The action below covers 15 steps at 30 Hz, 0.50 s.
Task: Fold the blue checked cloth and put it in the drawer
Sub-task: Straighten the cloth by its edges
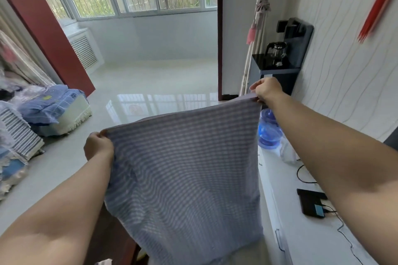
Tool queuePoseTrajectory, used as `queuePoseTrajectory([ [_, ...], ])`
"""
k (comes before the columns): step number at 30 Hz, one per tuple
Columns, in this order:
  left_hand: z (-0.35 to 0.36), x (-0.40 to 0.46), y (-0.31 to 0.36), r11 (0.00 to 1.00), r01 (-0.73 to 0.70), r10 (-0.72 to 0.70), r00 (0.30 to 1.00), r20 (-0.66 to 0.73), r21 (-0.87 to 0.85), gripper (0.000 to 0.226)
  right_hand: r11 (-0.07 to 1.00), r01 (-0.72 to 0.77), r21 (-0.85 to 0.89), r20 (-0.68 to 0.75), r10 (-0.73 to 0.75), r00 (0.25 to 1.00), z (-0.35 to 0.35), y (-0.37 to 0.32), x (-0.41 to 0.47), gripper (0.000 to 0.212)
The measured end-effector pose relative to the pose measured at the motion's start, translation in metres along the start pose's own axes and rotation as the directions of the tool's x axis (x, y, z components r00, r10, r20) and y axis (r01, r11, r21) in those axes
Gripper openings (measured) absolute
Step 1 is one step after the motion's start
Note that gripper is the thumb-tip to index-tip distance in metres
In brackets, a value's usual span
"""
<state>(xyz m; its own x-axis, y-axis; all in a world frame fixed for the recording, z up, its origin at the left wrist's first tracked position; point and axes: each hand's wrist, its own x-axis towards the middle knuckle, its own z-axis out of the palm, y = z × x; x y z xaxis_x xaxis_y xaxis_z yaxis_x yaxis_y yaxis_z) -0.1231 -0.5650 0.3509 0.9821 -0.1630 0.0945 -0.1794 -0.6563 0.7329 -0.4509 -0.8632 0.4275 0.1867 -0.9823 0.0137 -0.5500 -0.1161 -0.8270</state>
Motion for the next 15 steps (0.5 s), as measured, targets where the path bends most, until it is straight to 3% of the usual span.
queuePoseTrajectory([
  [2,0.002,-0.003,-0.003,1.000,-0.011,0.011,1.000,0.026,0.014,0.031,0.996,-0.086,-0.013,0.060,0.086,0.994,-0.001,0.003,0.003,0.031],
  [4,0.003,-0.004,-0.006,1.000,-0.008,0.007,0.999,0.041,0.022,0.031,0.986,-0.062,-0.154,0.112,0.080,0.990,0.000,0.011,0.002,0.019],
  [10,0.011,0.001,-0.014,0.997,0.075,-0.074,0.996,0.044,-0.017,0.030,0.799,0.286,-0.529,0.351,-0.101,0.931,0.021,0.038,-0.022,0.035],
  [15,0.019,0.003,-0.011,0.997,0.073,-0.073,0.997,0.029,-0.010,0.034,0.636,0.254,-0.728,0.271,-0.073,0.960,0.038,0.071,-0.028,0.021],
])
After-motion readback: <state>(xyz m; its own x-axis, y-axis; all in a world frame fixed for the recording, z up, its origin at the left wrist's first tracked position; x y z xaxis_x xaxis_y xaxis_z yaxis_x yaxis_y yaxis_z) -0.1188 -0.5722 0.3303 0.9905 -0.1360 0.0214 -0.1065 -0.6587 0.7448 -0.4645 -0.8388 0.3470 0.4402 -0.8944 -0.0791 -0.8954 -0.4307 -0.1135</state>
